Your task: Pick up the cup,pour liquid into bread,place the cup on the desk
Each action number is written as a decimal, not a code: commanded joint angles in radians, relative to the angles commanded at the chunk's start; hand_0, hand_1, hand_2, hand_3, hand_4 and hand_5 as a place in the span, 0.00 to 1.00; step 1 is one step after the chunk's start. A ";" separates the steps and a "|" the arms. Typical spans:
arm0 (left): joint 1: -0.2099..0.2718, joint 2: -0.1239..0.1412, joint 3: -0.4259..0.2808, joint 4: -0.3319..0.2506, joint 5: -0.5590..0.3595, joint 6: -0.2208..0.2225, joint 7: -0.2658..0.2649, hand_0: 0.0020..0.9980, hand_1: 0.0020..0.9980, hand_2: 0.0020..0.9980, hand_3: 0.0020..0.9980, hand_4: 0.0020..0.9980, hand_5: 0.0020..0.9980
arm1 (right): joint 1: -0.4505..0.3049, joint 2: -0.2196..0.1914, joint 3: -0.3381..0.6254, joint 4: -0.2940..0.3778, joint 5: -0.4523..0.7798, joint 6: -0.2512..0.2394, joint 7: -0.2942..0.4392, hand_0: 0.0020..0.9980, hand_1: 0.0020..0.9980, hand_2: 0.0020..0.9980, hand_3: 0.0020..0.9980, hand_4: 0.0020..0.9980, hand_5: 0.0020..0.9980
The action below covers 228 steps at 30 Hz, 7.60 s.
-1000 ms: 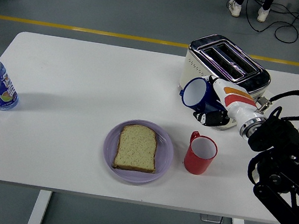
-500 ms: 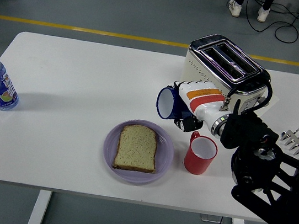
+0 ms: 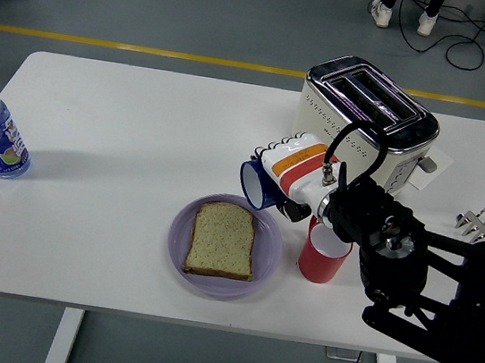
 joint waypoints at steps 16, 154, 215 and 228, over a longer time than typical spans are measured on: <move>0.006 -0.001 -0.003 0.001 0.007 0.000 0.000 0.63 0.64 0.65 0.50 0.24 0.86 | -0.065 0.002 0.085 0.005 -0.003 -0.095 0.000 0.45 0.46 0.57 0.59 0.55 0.00; 0.000 -0.002 0.000 0.002 0.042 0.000 0.002 0.63 0.64 0.65 0.50 0.24 0.86 | -0.893 0.096 0.715 -0.622 1.061 -0.726 1.185 0.62 0.55 0.64 0.67 0.63 0.05; -0.002 -0.003 -0.003 0.002 0.045 0.000 0.002 0.63 0.64 0.65 0.50 0.24 0.87 | -0.894 0.103 0.728 -0.647 0.989 -0.722 1.154 0.84 0.76 0.93 1.00 0.87 0.01; 0.003 -0.005 0.005 0.003 0.046 0.000 0.002 0.63 0.64 0.65 0.50 0.24 0.86 | -0.901 0.101 0.741 -0.630 0.995 -0.696 1.162 0.89 0.82 0.96 1.00 0.88 0.01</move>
